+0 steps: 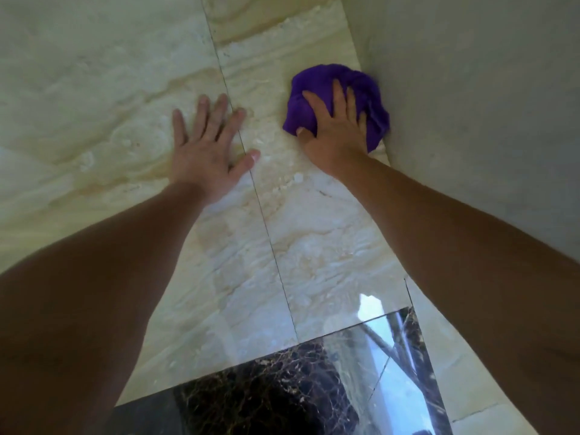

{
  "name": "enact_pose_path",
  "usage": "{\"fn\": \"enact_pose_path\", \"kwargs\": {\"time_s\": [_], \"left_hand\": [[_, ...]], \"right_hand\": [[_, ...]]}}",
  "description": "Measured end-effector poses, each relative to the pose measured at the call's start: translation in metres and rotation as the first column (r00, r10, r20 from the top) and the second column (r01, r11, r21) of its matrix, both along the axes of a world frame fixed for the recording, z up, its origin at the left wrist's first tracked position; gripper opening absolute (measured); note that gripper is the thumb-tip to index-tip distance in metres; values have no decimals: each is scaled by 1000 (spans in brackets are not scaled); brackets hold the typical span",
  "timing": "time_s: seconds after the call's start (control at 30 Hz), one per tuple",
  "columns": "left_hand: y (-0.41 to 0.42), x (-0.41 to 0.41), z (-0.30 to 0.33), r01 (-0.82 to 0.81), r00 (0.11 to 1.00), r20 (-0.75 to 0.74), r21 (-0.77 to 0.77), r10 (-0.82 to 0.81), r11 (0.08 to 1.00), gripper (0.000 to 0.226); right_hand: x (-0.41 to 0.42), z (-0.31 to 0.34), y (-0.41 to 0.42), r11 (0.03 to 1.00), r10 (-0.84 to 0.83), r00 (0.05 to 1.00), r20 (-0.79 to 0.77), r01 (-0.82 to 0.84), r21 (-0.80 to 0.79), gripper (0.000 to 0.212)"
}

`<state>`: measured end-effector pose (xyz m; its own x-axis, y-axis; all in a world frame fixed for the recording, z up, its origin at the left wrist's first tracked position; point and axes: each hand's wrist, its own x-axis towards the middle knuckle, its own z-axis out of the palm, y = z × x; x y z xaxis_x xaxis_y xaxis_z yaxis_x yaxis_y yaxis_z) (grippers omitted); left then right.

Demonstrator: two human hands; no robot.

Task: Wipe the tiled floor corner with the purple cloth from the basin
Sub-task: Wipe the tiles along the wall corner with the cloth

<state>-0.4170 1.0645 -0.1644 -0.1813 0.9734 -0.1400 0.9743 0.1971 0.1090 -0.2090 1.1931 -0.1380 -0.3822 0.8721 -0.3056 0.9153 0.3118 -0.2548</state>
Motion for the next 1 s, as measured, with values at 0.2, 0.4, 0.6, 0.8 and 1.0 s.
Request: {"fn": "enact_pose_path", "kwargs": {"time_s": [0.2, 0.4, 0.6, 0.8, 1.0], "left_hand": [[10, -34, -2, 124, 992, -3, 54, -124, 991, 78], [29, -72, -12, -276, 961, 39, 107, 273, 955, 80], [30, -70, -13, -257, 966, 32, 110, 255, 960, 77], [31, -75, -15, -264, 964, 13, 117, 265, 957, 78], [33, -74, -12, -273, 962, 20, 115, 273, 955, 78]], "right_hand": [[-33, 4, 61, 999, 7, 1000, -8, -8, -33, 70], [-64, -2, 110, 999, 42, 999, -18, -42, 5, 68], [-102, 1, 163, 999, 40, 998, -46, -40, 8, 65], [-112, -1, 171, 998, 34, 994, -103, -27, 61, 63], [-110, 19, 194, 992, -52, 953, -298, 15, -125, 47]]}}
